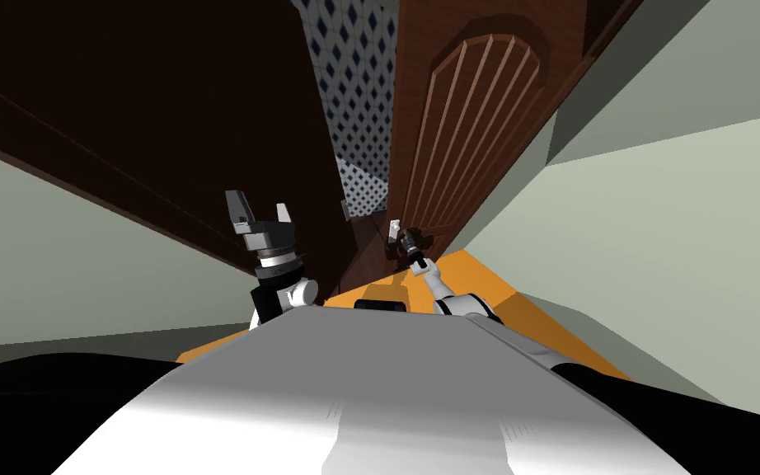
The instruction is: Push the door open
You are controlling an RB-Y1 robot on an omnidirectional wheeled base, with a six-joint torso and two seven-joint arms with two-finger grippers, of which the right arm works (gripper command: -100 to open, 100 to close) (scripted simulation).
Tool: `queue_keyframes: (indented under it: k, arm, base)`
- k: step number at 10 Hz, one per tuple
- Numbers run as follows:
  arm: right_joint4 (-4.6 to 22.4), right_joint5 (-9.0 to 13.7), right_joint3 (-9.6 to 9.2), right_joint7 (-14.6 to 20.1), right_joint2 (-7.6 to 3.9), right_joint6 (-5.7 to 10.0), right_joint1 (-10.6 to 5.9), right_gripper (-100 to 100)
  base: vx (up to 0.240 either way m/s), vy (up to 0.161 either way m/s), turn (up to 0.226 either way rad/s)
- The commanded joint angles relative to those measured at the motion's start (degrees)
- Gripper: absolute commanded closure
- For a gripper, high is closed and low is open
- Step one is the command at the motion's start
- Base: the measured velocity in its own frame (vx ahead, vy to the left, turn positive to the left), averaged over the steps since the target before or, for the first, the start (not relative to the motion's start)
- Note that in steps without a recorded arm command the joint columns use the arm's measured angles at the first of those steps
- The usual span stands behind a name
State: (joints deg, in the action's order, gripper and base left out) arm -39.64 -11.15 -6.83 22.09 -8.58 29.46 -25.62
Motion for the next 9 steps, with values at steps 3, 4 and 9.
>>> queue_keyframes:
  k: [3, 4, 9]
  arm:
    - [0.3, 0.2, 0.6, -0.8, 0.22, 0.73, 0.27, -100]
    - [0.3, 0.2, 0.76, -1.0, 0.28, 0.91, 0.35, -100]
    - [0.3, 0.2, 0.81, -1.1, 0.31, 0.96, 0.38, 100]
  base:
    - [0.204, 0.062, 0.022]
    - [0.201, 0.075, 0.024]
    - [0.043, 0.014, 0.006]
